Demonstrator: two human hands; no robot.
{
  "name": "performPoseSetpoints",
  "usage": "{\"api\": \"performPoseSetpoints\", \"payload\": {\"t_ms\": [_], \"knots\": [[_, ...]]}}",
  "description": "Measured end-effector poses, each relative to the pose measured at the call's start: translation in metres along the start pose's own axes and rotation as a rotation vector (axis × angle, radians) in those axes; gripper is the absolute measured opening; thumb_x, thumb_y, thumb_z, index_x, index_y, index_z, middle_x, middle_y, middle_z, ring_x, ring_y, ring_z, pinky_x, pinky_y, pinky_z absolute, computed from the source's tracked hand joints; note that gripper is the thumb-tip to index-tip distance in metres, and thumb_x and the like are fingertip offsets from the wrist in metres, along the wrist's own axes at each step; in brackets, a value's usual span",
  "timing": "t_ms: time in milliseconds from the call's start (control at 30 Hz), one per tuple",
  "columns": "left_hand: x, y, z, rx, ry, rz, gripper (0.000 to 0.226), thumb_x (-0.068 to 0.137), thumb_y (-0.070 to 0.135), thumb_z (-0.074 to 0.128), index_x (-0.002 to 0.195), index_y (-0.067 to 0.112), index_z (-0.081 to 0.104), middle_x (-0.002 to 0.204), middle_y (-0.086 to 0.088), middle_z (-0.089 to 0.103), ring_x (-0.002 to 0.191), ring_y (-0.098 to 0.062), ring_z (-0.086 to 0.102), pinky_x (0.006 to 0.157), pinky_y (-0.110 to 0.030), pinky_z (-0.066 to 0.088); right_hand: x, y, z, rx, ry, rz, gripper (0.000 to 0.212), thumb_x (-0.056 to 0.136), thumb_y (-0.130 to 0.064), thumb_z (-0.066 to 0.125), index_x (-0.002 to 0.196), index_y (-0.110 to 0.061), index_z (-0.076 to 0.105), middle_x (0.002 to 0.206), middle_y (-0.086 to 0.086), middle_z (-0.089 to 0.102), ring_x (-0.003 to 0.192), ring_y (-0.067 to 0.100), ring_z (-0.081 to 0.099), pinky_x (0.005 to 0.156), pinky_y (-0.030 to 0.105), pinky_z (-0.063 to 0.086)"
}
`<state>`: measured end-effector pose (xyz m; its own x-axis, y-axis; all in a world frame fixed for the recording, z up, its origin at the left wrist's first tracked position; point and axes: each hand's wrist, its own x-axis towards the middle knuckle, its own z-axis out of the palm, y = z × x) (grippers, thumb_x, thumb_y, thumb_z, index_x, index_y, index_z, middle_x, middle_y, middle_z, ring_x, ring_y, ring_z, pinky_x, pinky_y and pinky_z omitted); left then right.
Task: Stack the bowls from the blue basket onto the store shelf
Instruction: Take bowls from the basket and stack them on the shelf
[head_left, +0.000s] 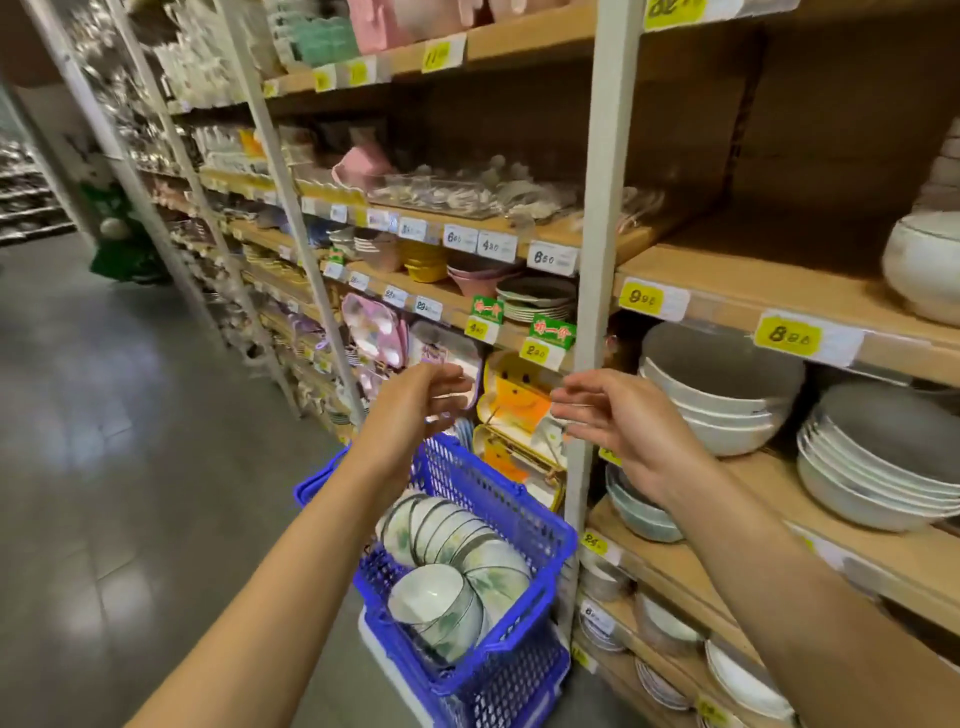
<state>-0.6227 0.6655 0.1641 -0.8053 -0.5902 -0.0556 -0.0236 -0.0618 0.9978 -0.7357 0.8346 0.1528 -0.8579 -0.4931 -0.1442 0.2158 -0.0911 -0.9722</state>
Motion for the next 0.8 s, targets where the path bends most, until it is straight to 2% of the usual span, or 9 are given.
{"api": "performPoseSetpoints", "payload": {"t_ms": [100, 200, 333, 533, 667, 700, 733, 800], "knots": [[0.002, -0.027, -0.055, 0.029, 0.059, -0.09, 0.023, 0.096, 0.021, 0.045, 0.092, 0.015, 0.067, 0.092, -0.001, 0.073, 0.08, -0.013, 0.065, 0.076, -0.029, 0.046, 0.01, 0.047, 0.041, -0.073, -0.031, 0.106, 0.013, 0.092, -0.016, 0.055, 0.094, -0.01, 0.067, 0.089, 0.007, 0.073, 0.078, 0.018, 0.07, 0.068, 0.026, 0.054], [0.007, -0.056, -0.102, 0.068, 0.088, -0.174, 0.024, 0.096, 0.017, 0.043, 0.093, 0.014, 0.067, 0.091, -0.003, 0.072, 0.079, -0.015, 0.063, 0.07, -0.027, 0.045, 0.021, 0.092, 0.075, -0.151, -0.038, 0.185, 0.011, 0.091, -0.017, 0.057, 0.086, -0.014, 0.066, 0.085, 0.007, 0.073, 0.076, 0.02, 0.068, 0.071, 0.03, 0.051], [0.017, -0.096, -0.141, 0.122, 0.078, -0.253, 0.023, 0.095, 0.017, 0.047, 0.098, 0.011, 0.068, 0.089, -0.002, 0.071, 0.068, -0.01, 0.061, 0.061, -0.02, 0.047, 0.037, 0.141, 0.103, -0.241, -0.01, 0.305, 0.012, 0.092, -0.018, 0.055, 0.087, -0.013, 0.065, 0.082, 0.006, 0.07, 0.07, 0.016, 0.066, 0.062, 0.027, 0.047], [0.056, -0.157, -0.161, 0.268, 0.013, -0.387, 0.025, 0.097, 0.02, 0.044, 0.105, 0.007, 0.064, 0.092, -0.006, 0.066, 0.077, -0.018, 0.057, 0.067, -0.028, 0.04, 0.062, 0.204, 0.12, -0.353, 0.043, 0.479, 0.012, 0.092, -0.016, 0.051, 0.09, -0.013, 0.063, 0.079, 0.005, 0.067, 0.07, 0.018, 0.061, 0.064, 0.028, 0.043], [0.092, -0.194, -0.156, 0.371, -0.026, -0.437, 0.018, 0.096, 0.016, 0.046, 0.092, 0.006, 0.06, 0.085, -0.008, 0.059, 0.066, -0.016, 0.05, 0.053, -0.021, 0.036, 0.087, 0.243, 0.124, -0.409, 0.037, 0.531, 0.018, 0.091, -0.007, 0.048, 0.074, -0.014, 0.051, 0.072, 0.009, 0.049, 0.052, 0.013, 0.046, 0.048, 0.022, 0.027], [0.101, -0.203, -0.155, 0.408, -0.04, -0.45, 0.016, 0.095, 0.014, 0.046, 0.087, 0.007, 0.058, 0.082, -0.009, 0.056, 0.065, -0.018, 0.046, 0.05, -0.022, 0.032, 0.096, 0.254, 0.122, -0.435, 0.018, 0.532, 0.024, 0.092, -0.004, 0.046, 0.071, -0.014, 0.048, 0.073, 0.011, 0.047, 0.049, 0.012, 0.046, 0.046, 0.02, 0.029], [0.11, -0.212, -0.154, 0.454, -0.058, -0.461, 0.015, 0.094, 0.013, 0.046, 0.082, 0.008, 0.054, 0.08, -0.011, 0.052, 0.066, -0.019, 0.042, 0.051, -0.025, 0.029, 0.105, 0.266, 0.121, -0.471, -0.007, 0.536, 0.028, 0.094, -0.003, 0.044, 0.069, -0.015, 0.046, 0.077, 0.012, 0.048, 0.052, 0.012, 0.05, 0.048, 0.02, 0.037], [0.124, -0.228, -0.153, 0.577, -0.091, -0.478, 0.021, 0.092, 0.013, 0.046, 0.07, 0.011, 0.049, 0.071, -0.009, 0.048, 0.063, -0.018, 0.037, 0.053, -0.029, 0.026, 0.12, 0.287, 0.117, -0.598, -0.03, 0.543, 0.028, 0.096, -0.011, 0.045, 0.07, -0.02, 0.047, 0.091, 0.011, 0.055, 0.076, 0.019, 0.057, 0.072, 0.028, 0.051]]}}
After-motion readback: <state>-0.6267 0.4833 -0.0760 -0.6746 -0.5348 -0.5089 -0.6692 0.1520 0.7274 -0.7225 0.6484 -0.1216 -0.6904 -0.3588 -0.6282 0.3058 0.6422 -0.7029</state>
